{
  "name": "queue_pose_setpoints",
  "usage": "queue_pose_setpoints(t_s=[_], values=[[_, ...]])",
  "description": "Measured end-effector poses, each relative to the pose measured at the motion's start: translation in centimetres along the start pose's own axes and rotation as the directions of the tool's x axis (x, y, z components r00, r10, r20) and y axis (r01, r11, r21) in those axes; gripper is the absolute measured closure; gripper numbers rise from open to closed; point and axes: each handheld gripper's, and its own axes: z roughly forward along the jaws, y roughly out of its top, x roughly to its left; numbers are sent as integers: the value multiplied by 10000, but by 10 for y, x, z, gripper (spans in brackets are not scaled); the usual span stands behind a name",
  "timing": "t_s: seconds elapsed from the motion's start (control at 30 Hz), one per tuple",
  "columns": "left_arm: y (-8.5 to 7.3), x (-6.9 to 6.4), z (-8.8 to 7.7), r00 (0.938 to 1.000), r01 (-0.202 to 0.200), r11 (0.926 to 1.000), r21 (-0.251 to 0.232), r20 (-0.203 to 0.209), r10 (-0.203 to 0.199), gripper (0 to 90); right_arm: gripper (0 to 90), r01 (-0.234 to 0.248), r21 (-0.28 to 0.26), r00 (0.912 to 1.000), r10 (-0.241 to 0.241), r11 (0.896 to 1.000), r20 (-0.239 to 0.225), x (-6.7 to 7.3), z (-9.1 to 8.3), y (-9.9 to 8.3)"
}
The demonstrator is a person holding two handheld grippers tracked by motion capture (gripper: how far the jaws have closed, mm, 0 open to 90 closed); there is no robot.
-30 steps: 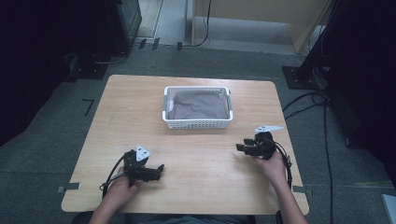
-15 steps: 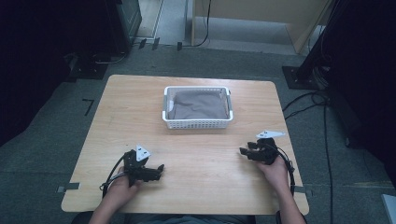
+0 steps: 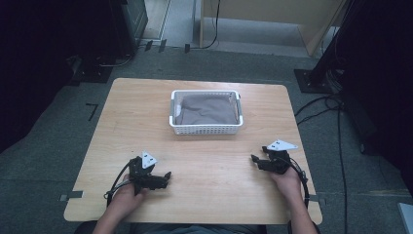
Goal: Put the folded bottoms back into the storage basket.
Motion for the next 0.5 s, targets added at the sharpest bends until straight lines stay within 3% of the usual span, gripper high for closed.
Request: queue_pose_setpoints(t_s=[0.5], values=[[0, 0, 0, 10000, -3, 10000, 1, 0, 3, 0, 294, -19, 70, 10000, 19, 10000, 79, 2, 1, 1]])
